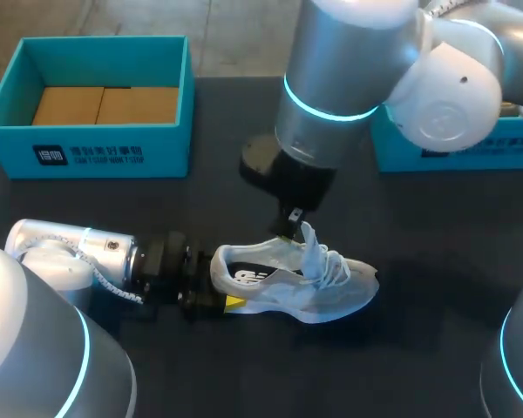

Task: Take the shoe out of the shoebox, open the shoe tongue, remove and reinsert the insole, then place the shoe into the shoebox

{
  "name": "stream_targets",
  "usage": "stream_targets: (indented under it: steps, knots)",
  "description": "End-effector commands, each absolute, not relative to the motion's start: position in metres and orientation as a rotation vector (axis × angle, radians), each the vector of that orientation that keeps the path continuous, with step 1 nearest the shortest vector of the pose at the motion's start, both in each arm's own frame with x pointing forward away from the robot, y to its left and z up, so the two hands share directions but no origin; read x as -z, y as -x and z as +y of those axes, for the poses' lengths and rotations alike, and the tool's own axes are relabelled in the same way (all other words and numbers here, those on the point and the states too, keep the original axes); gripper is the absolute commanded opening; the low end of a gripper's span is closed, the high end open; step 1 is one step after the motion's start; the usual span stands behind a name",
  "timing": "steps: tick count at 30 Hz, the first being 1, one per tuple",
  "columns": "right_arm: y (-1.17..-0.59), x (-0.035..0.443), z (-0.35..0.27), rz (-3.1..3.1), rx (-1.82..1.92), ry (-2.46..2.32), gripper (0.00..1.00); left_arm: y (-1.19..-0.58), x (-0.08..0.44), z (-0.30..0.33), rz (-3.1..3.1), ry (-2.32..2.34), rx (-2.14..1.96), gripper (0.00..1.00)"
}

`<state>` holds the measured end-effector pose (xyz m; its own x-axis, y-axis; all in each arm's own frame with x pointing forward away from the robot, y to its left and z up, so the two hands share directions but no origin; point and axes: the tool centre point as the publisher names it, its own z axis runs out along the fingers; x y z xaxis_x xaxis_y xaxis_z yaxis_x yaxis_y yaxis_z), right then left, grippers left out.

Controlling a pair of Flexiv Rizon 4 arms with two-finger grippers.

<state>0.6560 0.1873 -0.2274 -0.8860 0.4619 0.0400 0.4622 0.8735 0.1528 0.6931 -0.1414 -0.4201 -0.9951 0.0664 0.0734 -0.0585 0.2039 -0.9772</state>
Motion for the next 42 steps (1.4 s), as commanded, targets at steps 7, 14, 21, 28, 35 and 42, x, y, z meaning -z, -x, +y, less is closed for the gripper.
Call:
stream_targets:
  steps: [7,14,21,28,35,42]
  knots:
    - [-0.675,0.245,0.225,-3.107,0.024,0.453,0.0,-0.695,0.424,-0.141,-2.36,0.007,-1.923,0.0]
    - [-0.684,0.265,0.23,-3.086,0.006,0.387,0.0,-0.695,0.424,-0.141,-2.36,0.007,-1.923,0.0]
    - [-0.683,0.287,0.235,-3.085,0.046,0.359,0.0,-0.695,0.424,-0.141,-2.36,0.007,-1.923,0.0]
    - [-0.676,0.305,0.228,-3.059,0.128,0.481,0.0,-0.695,0.424,-0.141,-2.36,0.007,-1.923,0.0]
    - [-0.676,0.305,0.228,-3.059,0.128,0.481,0.0,-0.695,0.424,-0.141,-2.36,0.007,-1.923,0.0]
    - [-0.686,0.321,0.234,-3.108,0.085,0.393,0.0,-0.695,0.424,-0.141,-2.36,0.007,-1.923,0.0]
